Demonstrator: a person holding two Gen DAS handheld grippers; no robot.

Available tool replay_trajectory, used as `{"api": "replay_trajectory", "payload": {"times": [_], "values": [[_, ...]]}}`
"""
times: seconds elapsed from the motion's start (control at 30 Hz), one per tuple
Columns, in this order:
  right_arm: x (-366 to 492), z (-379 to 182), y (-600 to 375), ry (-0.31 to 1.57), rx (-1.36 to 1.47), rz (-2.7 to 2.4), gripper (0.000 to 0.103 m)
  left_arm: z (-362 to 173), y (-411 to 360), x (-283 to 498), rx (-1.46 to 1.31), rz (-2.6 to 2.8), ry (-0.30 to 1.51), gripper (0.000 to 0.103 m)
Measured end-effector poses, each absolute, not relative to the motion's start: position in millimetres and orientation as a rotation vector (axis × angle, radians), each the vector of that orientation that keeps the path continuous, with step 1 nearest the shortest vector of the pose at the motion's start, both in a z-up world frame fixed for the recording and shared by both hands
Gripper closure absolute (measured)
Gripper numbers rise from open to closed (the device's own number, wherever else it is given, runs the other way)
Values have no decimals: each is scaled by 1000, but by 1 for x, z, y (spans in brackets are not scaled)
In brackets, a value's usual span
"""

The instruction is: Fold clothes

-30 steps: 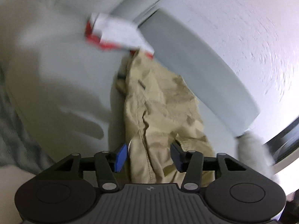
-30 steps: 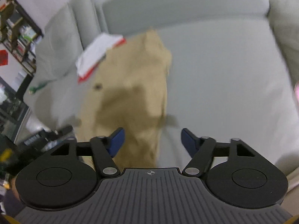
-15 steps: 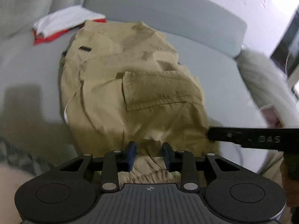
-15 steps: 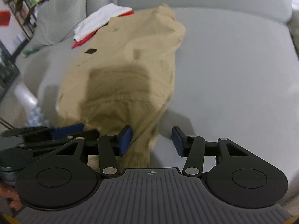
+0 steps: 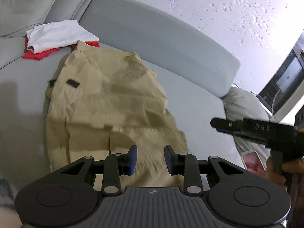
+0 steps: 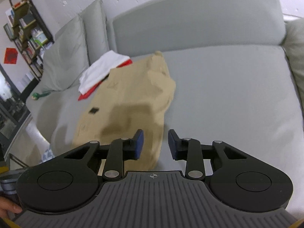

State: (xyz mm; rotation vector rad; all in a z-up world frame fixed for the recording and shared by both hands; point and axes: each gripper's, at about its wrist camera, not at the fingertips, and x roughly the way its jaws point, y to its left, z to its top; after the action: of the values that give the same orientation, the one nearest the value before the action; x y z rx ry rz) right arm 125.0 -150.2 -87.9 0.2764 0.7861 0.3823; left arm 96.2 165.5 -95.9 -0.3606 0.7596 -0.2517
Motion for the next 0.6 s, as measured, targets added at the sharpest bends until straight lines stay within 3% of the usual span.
{"api": "replay_trajectory", "payload": {"times": [0.17,0.27,0.37,0.43,0.6], "values": [[212,-94,-130,880,341,546,67,-100,168,168,-351,-223,791,75],[274,-122,-98,1077,371,729,53,-121,159,228,-251,-176,949,79],[337,-166,-74,1238,360,690,63,-142,162,256,-259,-245,969,82],[379,-185,-74,1241,426,635,82,-151,167,261,-288,-297,951,82],[473,-207,-88,1080,626,515,82,-150,157,268,-241,-409,972,80]]}}
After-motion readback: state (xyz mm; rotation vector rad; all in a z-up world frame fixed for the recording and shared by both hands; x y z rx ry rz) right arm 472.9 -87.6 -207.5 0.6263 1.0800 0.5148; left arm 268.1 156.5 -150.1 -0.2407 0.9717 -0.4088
